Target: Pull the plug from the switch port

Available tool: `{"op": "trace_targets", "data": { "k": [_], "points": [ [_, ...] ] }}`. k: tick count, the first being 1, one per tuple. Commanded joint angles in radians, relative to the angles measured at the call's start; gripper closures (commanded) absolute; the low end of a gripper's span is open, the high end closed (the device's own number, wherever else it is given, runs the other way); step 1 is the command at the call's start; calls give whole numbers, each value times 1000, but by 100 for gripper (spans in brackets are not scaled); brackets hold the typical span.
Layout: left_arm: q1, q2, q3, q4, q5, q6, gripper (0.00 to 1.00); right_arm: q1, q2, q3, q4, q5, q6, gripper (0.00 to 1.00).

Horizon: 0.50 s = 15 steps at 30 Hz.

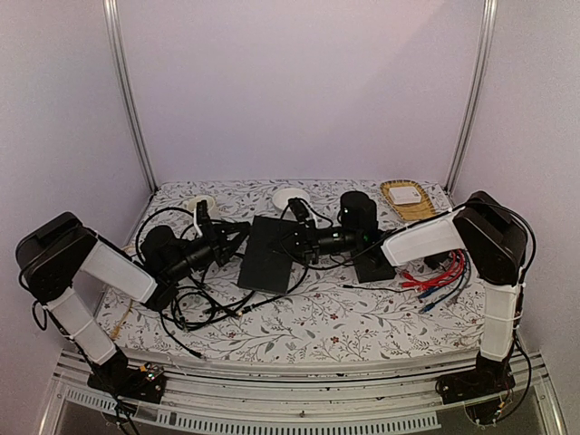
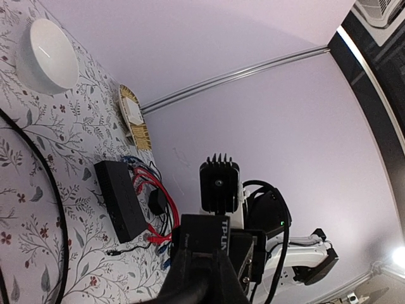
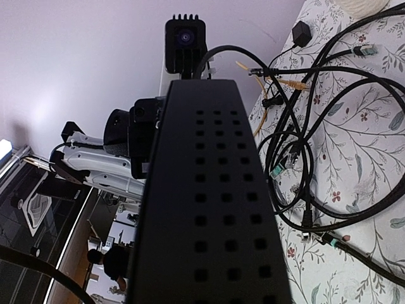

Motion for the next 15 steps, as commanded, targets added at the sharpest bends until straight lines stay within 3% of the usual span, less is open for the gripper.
{"op": "trace_targets", "data": {
  "k": [1,4,8,15],
  "points": [
    [7,-91,-58,-28,-182,39,100,-7,-42,-22,-12,-19,-14,98],
    [9,-126,-91,-8,-283,37,100,-23,-48,-75,61,-30,15,98],
    [11,-127,-92,17,-311,39,100,-43,-51,-140,168,-35,91,98],
    [11,-123,-116,79,-380,29,100,-63,-72,-179,179,-30,100,98]
  ]
}}
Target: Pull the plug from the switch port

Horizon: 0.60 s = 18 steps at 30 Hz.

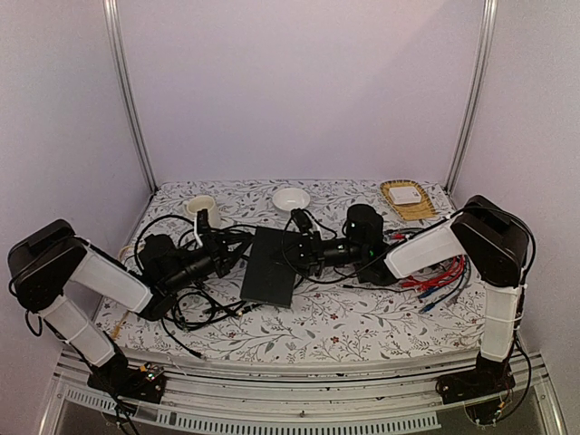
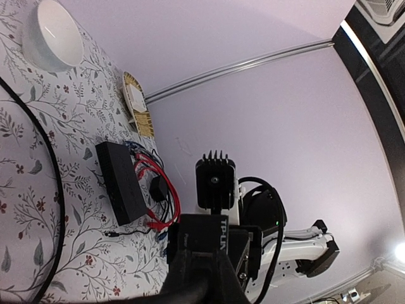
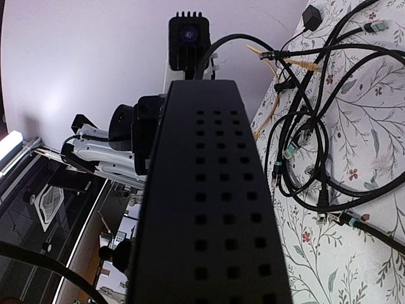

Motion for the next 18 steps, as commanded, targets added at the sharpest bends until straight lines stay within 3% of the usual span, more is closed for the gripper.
{"op": "trace_targets", "data": {
  "k": [1,12,14,18],
  "points": [
    [82,-31,-35,129,-307,20,100,-83,-63,-64,13,-19,26,98],
    [94,-69,-24,77,-315,66,100,-107,-95,-92,-29,-18,0,98],
    [100,-104,-9,-24,-291,98,100,-120,-110,-83,-95,-17,-30,98],
    [105,-199,38,-408,-281,190,100,-153,-134,-52,-262,-16,-109,98]
  ]
}}
